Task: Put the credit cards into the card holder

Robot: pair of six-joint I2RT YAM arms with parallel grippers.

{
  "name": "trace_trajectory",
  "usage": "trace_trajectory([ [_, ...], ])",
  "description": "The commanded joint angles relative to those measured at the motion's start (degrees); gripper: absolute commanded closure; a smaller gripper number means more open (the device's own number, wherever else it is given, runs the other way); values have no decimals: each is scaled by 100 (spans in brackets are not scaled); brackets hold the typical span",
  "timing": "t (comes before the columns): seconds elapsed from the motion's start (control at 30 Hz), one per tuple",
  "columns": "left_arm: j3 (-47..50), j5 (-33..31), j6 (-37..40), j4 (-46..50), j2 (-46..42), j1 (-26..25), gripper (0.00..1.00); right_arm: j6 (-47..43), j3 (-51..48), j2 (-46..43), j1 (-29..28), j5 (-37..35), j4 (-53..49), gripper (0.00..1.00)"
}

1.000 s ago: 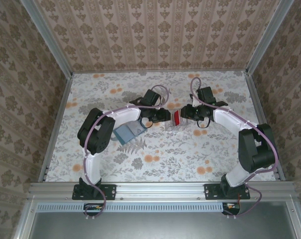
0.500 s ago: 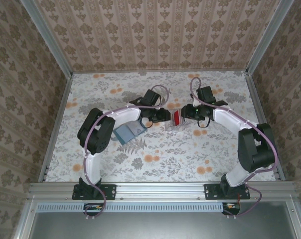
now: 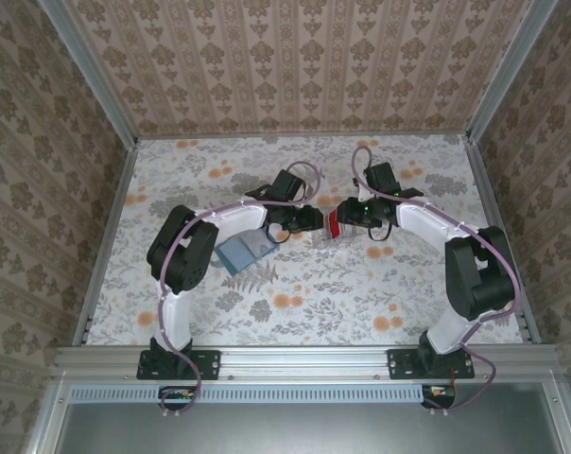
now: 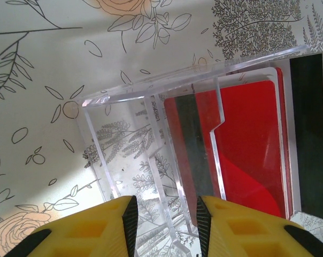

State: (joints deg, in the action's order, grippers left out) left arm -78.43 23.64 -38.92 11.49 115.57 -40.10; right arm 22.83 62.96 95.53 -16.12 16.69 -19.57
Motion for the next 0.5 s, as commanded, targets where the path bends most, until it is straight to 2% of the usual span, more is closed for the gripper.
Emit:
trace_trajectory([
  [0.0, -137, 97, -72, -5, 122, -33, 63, -42, 213, -108, -108, -86, -198, 57],
  [0.47, -111, 123, -82, -51, 141, -59, 63, -138, 453, 417, -171, -260, -389, 54],
])
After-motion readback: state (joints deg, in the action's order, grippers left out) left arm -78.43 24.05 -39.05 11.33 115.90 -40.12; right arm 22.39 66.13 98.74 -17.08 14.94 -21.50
